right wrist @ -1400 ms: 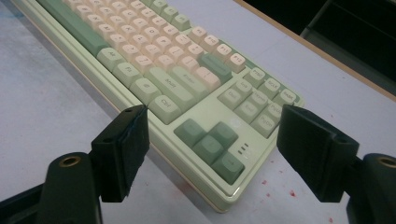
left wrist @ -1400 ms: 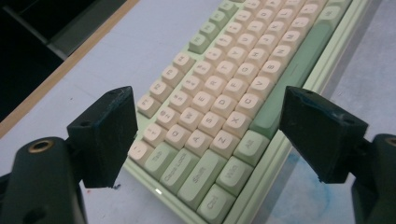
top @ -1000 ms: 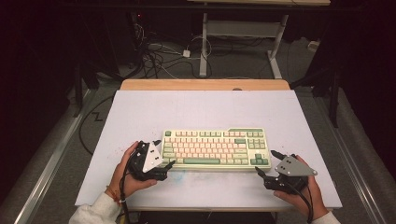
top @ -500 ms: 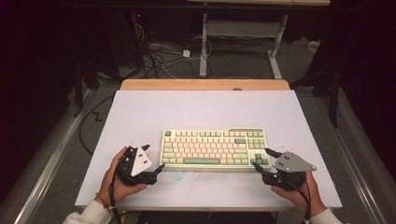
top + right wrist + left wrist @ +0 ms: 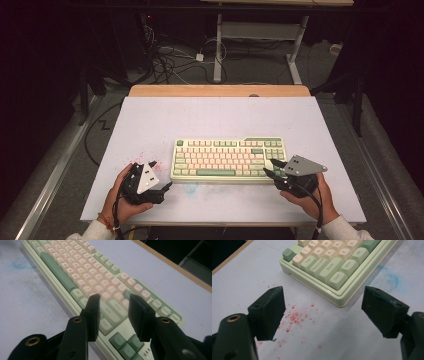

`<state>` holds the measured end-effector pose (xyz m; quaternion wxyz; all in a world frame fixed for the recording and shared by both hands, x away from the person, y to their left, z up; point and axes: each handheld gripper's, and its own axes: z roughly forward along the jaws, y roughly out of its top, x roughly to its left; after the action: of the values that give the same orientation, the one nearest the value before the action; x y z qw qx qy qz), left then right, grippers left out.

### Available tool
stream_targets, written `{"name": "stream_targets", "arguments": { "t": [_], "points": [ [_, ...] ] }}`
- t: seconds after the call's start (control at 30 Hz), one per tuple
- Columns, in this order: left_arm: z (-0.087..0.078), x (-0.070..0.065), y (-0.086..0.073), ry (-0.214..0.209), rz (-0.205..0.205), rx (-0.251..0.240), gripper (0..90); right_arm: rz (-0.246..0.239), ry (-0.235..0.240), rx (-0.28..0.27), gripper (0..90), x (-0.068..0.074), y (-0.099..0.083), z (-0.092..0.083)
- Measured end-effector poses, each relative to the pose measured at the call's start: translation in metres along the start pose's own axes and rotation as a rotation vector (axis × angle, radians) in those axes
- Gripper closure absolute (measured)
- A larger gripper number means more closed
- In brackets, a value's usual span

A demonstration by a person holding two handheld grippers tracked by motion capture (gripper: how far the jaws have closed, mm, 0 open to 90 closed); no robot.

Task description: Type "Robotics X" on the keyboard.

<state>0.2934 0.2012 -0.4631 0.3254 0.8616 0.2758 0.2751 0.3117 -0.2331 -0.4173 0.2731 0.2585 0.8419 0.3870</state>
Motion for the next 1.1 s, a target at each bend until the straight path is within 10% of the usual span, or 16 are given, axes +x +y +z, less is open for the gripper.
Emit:
{"name": "stream_targets", "arguments": {
  "t": [1.1],
  "points": [
    [0.003,-0.001,-0.003,-0.016,-0.009,0.027,17.8,-0.034,0.094,0.014,90.0,0.000,0.037,0.037]
  ]
}}
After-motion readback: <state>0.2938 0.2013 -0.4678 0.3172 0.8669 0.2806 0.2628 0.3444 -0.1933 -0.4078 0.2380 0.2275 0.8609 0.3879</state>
